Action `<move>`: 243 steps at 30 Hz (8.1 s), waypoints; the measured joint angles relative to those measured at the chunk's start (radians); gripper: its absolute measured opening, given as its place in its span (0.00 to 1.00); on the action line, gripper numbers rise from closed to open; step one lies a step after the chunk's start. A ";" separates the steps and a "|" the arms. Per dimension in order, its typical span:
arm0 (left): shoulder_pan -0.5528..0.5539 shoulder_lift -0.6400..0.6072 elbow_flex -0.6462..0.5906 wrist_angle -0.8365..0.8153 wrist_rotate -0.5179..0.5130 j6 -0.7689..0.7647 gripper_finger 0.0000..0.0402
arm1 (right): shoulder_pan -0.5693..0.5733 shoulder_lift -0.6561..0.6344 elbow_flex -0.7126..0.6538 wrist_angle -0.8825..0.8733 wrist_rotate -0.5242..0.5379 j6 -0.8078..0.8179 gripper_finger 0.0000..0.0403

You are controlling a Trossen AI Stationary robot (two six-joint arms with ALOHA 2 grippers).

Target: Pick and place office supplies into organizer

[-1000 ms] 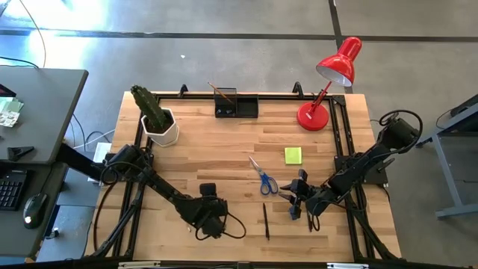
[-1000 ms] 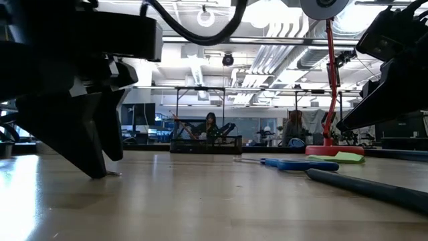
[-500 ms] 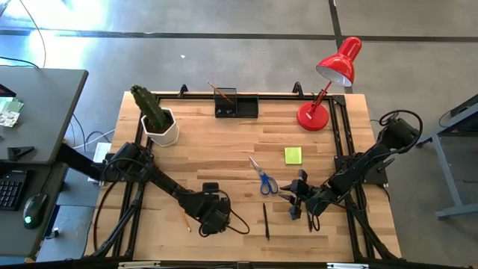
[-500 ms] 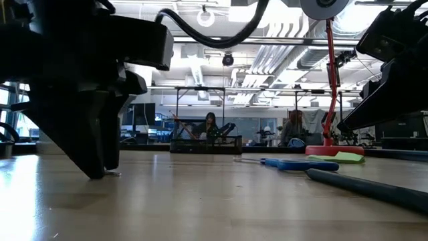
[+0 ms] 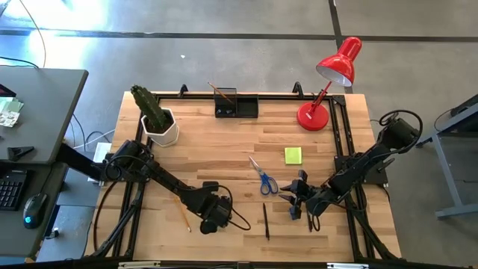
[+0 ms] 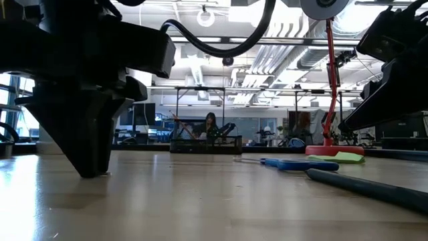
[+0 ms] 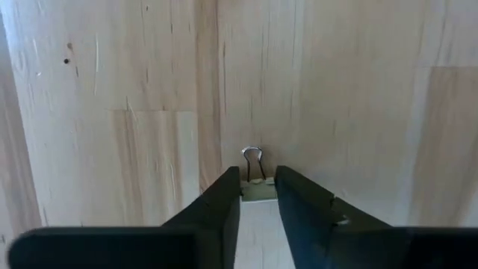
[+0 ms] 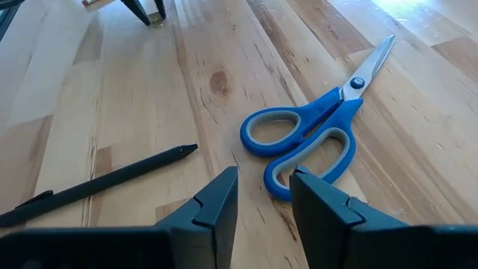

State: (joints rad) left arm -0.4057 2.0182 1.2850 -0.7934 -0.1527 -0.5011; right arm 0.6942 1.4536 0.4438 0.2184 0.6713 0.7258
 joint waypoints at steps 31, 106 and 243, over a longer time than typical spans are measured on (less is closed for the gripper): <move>0.000 0.002 0.089 -0.096 0.005 -0.001 0.47 | 0.007 0.000 0.000 -0.004 0.004 0.000 0.29; 0.810 -0.007 0.343 -0.037 -0.266 0.606 0.14 | 0.007 0.000 0.000 -0.005 -0.077 -0.027 0.29; -0.045 -0.258 -0.438 1.846 0.117 0.514 0.02 | 0.168 0.434 0.668 -1.082 -0.255 1.136 0.45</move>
State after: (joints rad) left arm -0.4507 1.7599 0.8474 1.0527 -0.0355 0.0125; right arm 0.8624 1.8874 1.1114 -0.8637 0.4165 1.8621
